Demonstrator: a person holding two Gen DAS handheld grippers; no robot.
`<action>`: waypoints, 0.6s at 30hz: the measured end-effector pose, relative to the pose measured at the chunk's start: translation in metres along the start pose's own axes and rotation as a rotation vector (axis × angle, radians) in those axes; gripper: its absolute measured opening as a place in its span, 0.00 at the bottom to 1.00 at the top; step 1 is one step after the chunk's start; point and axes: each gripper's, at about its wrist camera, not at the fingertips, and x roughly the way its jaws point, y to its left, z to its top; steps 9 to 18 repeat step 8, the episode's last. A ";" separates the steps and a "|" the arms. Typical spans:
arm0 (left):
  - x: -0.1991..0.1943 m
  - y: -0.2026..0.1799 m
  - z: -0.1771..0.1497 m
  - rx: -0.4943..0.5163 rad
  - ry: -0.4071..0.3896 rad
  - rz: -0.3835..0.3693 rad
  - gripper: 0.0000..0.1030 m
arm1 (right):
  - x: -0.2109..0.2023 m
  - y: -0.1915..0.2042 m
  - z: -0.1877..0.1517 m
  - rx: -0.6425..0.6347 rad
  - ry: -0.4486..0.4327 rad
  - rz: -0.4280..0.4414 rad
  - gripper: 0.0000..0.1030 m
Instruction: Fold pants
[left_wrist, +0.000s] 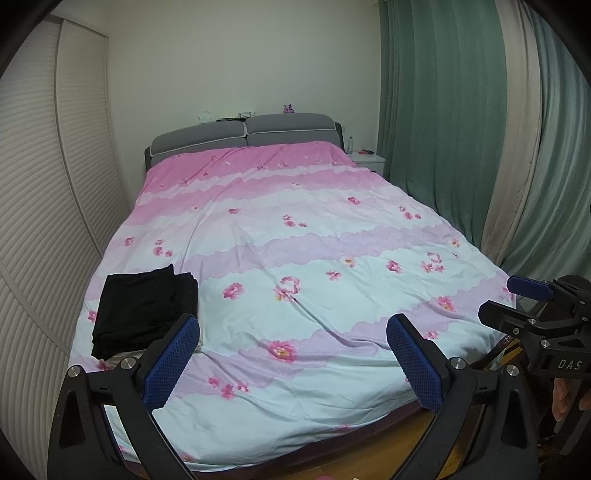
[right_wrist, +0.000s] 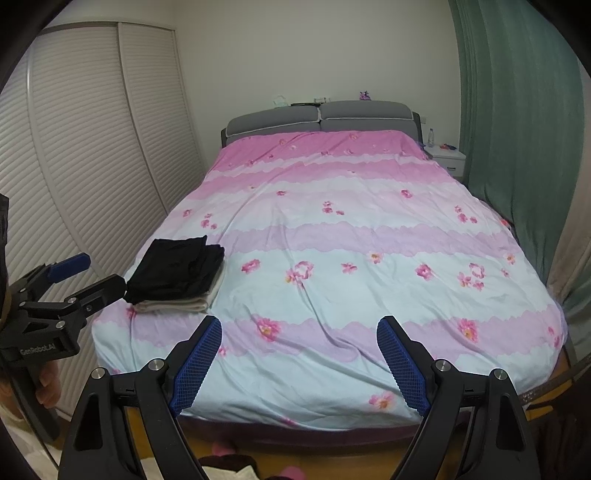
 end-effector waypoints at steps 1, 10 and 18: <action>0.000 0.000 0.000 -0.002 -0.002 -0.001 1.00 | -0.001 0.000 -0.001 0.000 0.000 0.000 0.84; 0.001 0.002 0.000 -0.013 -0.005 0.007 1.00 | -0.001 -0.004 -0.001 0.006 -0.002 -0.003 0.84; 0.001 0.002 0.000 -0.013 -0.005 0.007 1.00 | -0.001 -0.004 -0.001 0.006 -0.002 -0.003 0.84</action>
